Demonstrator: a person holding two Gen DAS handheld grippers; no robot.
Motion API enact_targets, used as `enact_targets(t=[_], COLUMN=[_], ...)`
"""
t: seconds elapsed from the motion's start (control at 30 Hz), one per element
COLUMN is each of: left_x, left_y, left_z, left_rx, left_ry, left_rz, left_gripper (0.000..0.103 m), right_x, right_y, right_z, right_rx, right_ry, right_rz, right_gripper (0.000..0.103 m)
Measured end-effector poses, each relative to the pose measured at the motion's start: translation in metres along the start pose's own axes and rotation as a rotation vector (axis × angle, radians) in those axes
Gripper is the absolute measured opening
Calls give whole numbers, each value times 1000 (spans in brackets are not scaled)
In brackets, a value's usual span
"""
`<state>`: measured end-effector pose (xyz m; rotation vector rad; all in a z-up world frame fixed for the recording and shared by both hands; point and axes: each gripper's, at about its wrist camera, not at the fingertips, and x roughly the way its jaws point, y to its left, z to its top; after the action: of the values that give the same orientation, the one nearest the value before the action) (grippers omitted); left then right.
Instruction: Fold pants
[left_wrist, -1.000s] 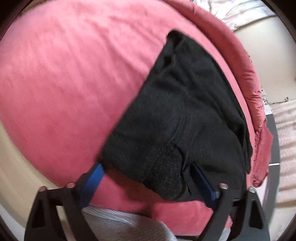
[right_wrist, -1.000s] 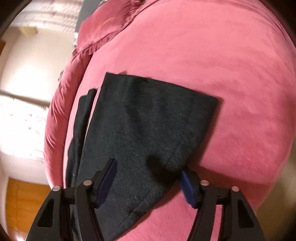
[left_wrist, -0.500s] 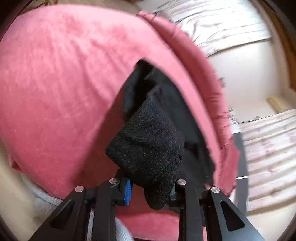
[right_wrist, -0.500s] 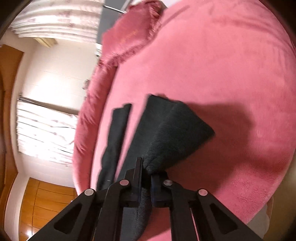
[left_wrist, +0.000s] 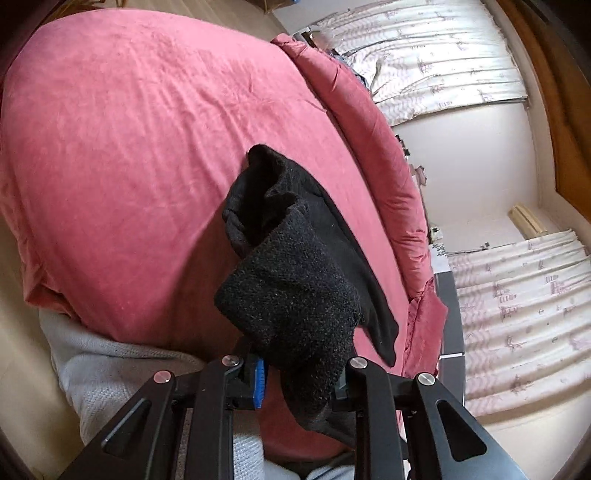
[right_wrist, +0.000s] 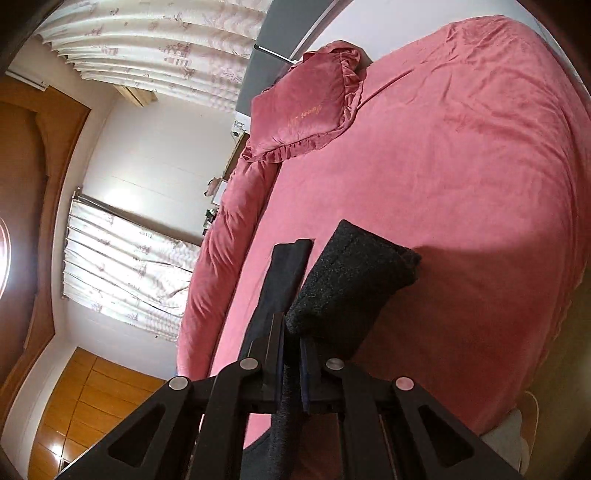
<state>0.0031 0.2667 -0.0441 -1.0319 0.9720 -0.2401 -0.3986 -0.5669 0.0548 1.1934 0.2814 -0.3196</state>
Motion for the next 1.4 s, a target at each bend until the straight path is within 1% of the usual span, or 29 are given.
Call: enact_targets(t=[0.07, 0.13, 0.2, 0.3, 0.47, 0.53, 0.57, 0.6, 0.63, 0.67, 0.7, 0.73, 0.77, 0.8, 0.83, 0.87, 0.9, 0.93, 1.0, 1.03, 1.07, 1.1, 1.17, 1.2, 1.23, 1.27, 1.33, 1.37, 1.4], left_x=[5, 13, 19, 32, 74, 97, 109, 125, 142, 157, 173, 184, 192, 197, 202, 203, 203, 199, 187, 178, 170, 160, 142, 137, 132, 125, 116, 116, 121], left_y=[-1, -5, -13, -35, -75, -89, -94, -98, -99, -99, -98, -94, -88, -84, -79, -77, -76, -78, -81, -79, -77, -70, -56, -50, -41, -31, -12, -2, 6], left_z=[5, 10, 20, 45, 105, 132, 144, 158, 169, 178, 185, 188, 186, 184, 180, 177, 173, 166, 153, 145, 138, 129, 118, 115, 111, 108, 100, 96, 92], left_rx=[-7, -19, -22, -21, -59, -82, -102, -125, -152, -171, -182, -202, -231, -239, -223, -192, -134, -51, 62, 113, 139, 147, 138, 126, 97, 60, 5, -18, -33], left_ry=[16, 22, 28, 27, 12, -9, -23, -43, -66, -84, -104, -136, -169, -181, -181, -172, -155, -135, -129, -141, -159, -190, -243, -264, -291, -319, -351, -344, -318], left_rz=[2, -10, -26, -37, -38, -31, -28, -24, -16, -7, 7, 22, 19, -3, -41, -61, -72, -87, -86, -65, -46, -38, -37, -14, 35, 63, 74, 105, 126], left_gripper=[23, 23, 23, 23, 23, 23, 23, 24, 26, 35, 51, 57, 61, 64, 65, 67, 68, 69, 78, 82, 91, 93, 93, 95, 95, 95, 98, 101, 101], right_x=[3, 16, 40, 81, 176, 217, 248, 264, 289, 313, 333, 357, 377, 384, 391, 394, 399, 403, 406, 403, 399, 394, 386, 383, 381, 380, 381, 384, 388], right_y=[3, 8, 21, 55, 119, 144, 163, 173, 187, 198, 207, 211, 211, 208, 203, 196, 187, 174, 146, 129, 112, 97, 66, 55, 47, 41, 35, 32, 32], right_z=[5, 12, 20, 33, 68, 80, 88, 92, 97, 99, 98, 97, 91, 85, 74, 64, 54, 43, 26, 18, 13, 11, 7, 6, 5, 6, 9, 12, 14], right_rx=[-7, -5, -17, -84, -133, -162, -191, -204, -222, -240, -259, -266, -266, -270, -283, -300, -318, -336, -354, -352, -336, -313, -265, -256, -252, -246, -215, -192, -175], right_ry=[3, 15, 40, 75, 92, 92, 89, 83, 72, 59, 53, 60, 61, 50, 35, 43, 73, 125, 222, 254, 269, 286, 312, 318, 319, 308, 290, 287, 279], right_rz=[-6, -17, -22, -45, -56, -66, -78, -82, -87, -99, -115, -137, -149, -152, -145, -129, -118, -120, -132, -147, -163, -173, -202, -223, -252, -271, -263, -242, -232], right_gripper=[6, 6, 6, 6, 6, 6, 6, 6, 6, 11, 23, 33, 44, 45, 45, 50, 52, 52, 51, 52, 51, 52, 53, 53, 53, 55, 57, 59, 59])
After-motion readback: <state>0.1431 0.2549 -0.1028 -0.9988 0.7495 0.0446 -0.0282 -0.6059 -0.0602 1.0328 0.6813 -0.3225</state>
